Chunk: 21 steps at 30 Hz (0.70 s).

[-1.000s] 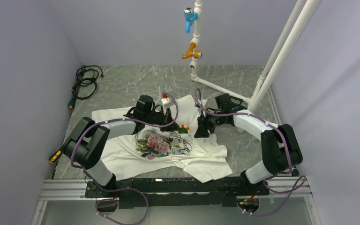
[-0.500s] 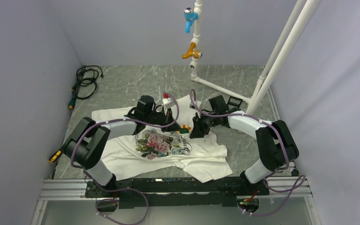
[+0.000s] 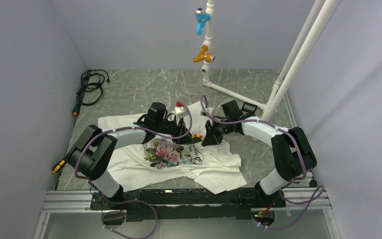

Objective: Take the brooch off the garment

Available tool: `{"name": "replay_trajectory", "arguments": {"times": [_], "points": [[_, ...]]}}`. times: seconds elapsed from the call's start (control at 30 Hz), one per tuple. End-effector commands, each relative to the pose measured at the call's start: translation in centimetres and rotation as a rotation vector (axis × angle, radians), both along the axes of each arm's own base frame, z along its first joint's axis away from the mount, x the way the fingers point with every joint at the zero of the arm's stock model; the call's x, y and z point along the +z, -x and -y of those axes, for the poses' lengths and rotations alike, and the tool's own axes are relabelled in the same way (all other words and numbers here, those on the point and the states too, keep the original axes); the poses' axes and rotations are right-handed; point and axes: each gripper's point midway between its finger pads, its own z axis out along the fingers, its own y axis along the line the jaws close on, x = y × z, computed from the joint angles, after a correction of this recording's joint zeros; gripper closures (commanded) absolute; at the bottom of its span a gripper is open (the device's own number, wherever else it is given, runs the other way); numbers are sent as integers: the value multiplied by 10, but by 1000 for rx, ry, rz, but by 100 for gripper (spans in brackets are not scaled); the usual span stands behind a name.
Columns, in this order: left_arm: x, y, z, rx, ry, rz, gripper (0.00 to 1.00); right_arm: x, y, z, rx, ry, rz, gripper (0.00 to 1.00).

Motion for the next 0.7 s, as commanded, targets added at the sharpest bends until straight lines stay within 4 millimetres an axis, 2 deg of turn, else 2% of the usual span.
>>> {"name": "replay_trajectory", "arguments": {"times": [0.0, 0.2, 0.3, 0.37, 0.5, 0.63, 0.67], "points": [[23, 7, 6, -78, 38, 83, 54, 35, -5, -15, 81, -101, 112, 100], [25, 5, 7, -88, 32, 110, 43, 34, -3, -15, 84, -95, 102, 100], [26, -1, 11, -69, 26, 124, 32, 35, -2, -17, 85, -94, 92, 100], [26, -4, 14, -61, 17, 127, 31, 36, -2, -18, 80, -98, 87, 100], [22, -6, 19, -57, 5, 126, 37, 38, -3, -21, 70, -104, 69, 100], [15, -6, 18, -65, -17, 115, 55, 41, -4, -22, 61, -109, 59, 100], [13, -5, 18, -70, -22, 109, 56, 42, -4, -22, 59, -110, 62, 100]]}}
